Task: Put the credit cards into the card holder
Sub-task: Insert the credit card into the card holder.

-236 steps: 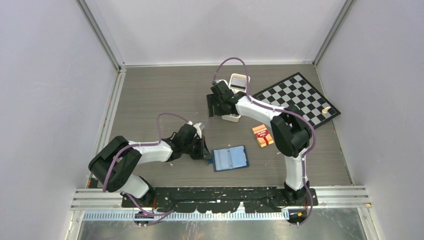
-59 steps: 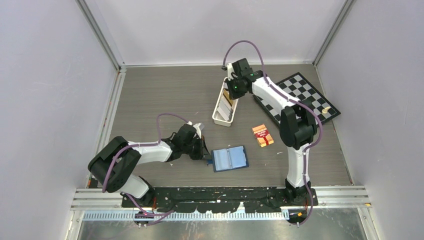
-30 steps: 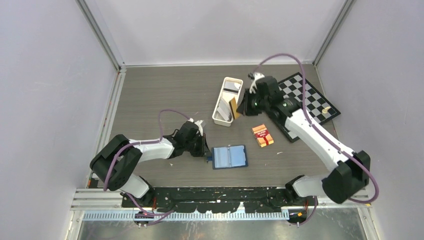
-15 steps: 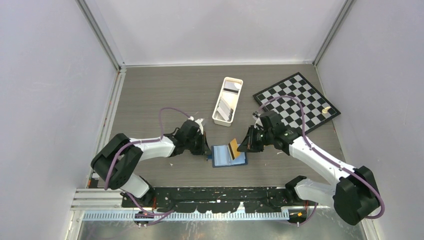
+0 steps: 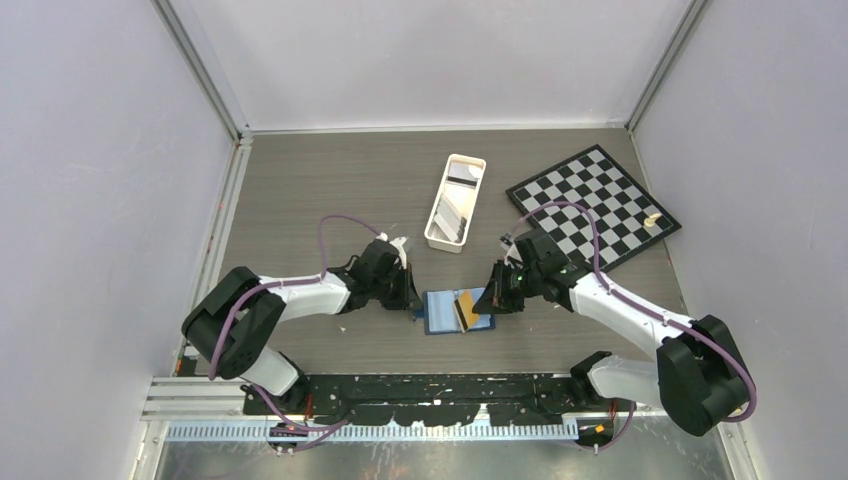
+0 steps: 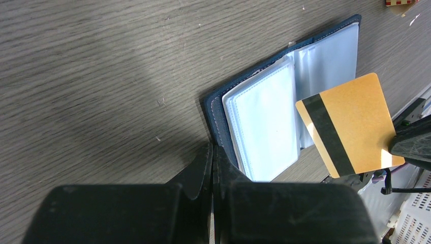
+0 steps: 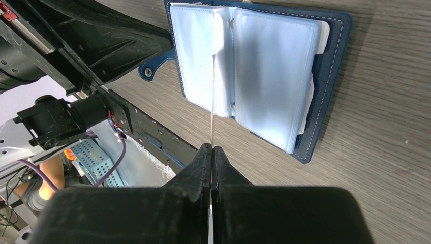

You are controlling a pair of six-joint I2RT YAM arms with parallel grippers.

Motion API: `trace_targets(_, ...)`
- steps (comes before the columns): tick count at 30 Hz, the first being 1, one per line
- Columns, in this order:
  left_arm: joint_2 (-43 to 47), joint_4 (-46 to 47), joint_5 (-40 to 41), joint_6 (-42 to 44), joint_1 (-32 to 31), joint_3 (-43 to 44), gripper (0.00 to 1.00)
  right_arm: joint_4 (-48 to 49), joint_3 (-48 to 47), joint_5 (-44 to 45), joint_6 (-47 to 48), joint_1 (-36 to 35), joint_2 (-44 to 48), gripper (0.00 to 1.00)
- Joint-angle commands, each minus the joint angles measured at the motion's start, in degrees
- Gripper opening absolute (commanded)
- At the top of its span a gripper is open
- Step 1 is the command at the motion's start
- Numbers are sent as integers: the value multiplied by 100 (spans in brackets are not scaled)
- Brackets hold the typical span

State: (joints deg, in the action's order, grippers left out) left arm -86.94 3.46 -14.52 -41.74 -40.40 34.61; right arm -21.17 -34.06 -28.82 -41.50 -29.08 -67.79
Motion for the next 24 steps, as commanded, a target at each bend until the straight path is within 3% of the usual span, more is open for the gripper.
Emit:
trace_targets(1,-122,-491,380,192,54,-7,0,283,13,-159,67,-14,18,1)
trace_targets(24,-147,-480,354,192,58,-21,0,450,141,177,251,-18,-484,1)
